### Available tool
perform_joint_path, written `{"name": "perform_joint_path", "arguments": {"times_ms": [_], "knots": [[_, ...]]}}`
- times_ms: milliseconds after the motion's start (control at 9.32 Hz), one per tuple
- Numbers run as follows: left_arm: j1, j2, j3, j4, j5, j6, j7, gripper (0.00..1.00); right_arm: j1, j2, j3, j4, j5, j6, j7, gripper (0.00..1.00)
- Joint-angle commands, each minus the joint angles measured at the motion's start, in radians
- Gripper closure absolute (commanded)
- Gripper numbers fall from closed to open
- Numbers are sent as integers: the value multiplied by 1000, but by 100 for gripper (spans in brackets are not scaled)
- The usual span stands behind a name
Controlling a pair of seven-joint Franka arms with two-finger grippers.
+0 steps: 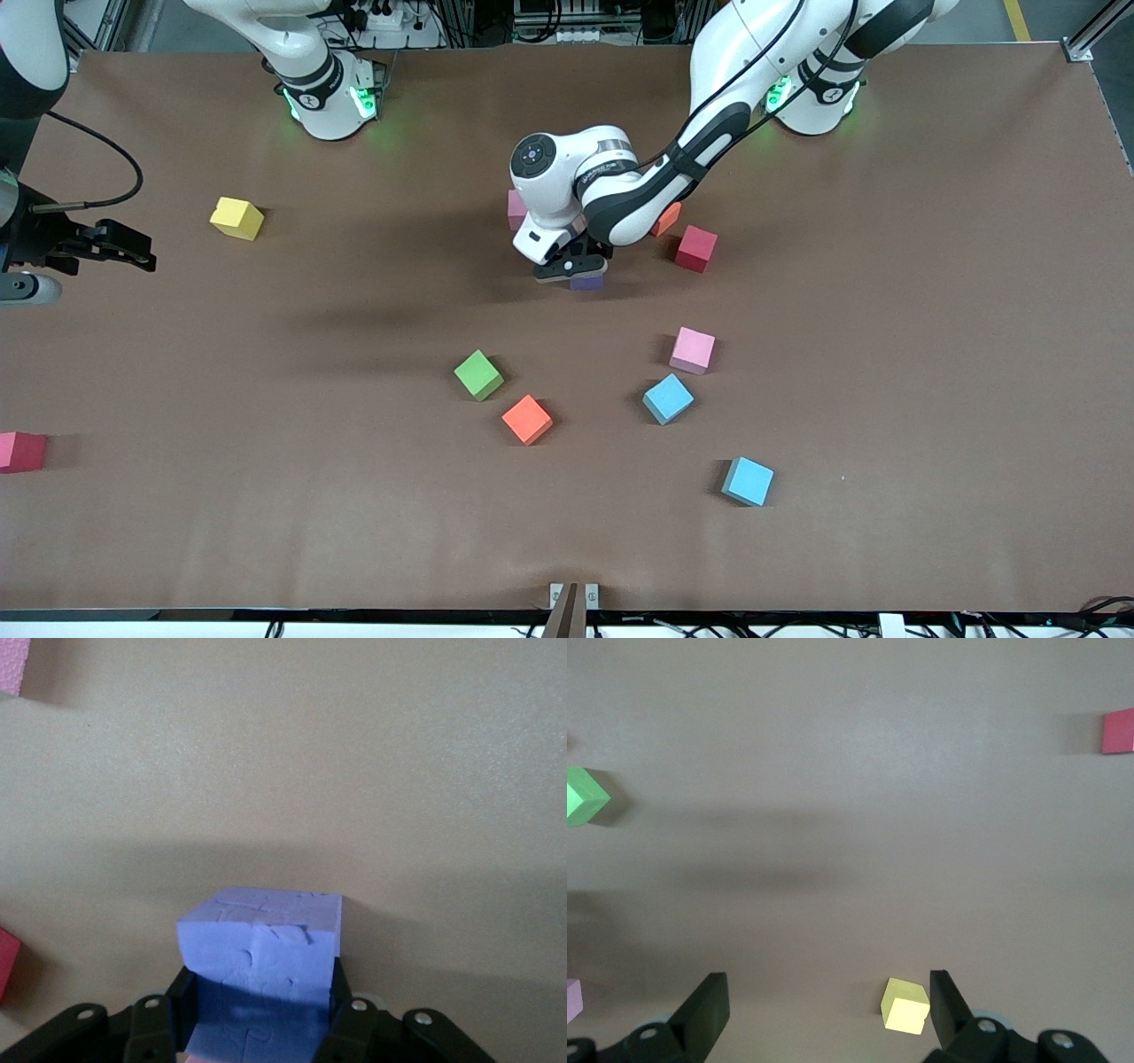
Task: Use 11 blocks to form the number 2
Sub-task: 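Lower the purple cube into the row and open the left gripper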
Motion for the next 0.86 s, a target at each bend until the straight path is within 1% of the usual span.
{"name": "perform_joint_path", "arguments": {"times_ms": [0,429,536,644,751], "knots": [[-8,8,-1,-42,15,-6,-39,100,2,12,5,34,-12,-19,17,0],[-9,8,-4,-41,5,-19,-39,100,5,27,6,34,-1,-19,17,0],[-9,8,-2,-38,1,-19,-50,40,6,26,5,37,-7,-19,17,0],[-9,8,-2,-38,8,-19,-69,0,5,26,5,48,-10,-21,17,0],[-8,8,-2,-36,8,-17,-71,0,2,26,5,51,-12,-30,17,0]]}}
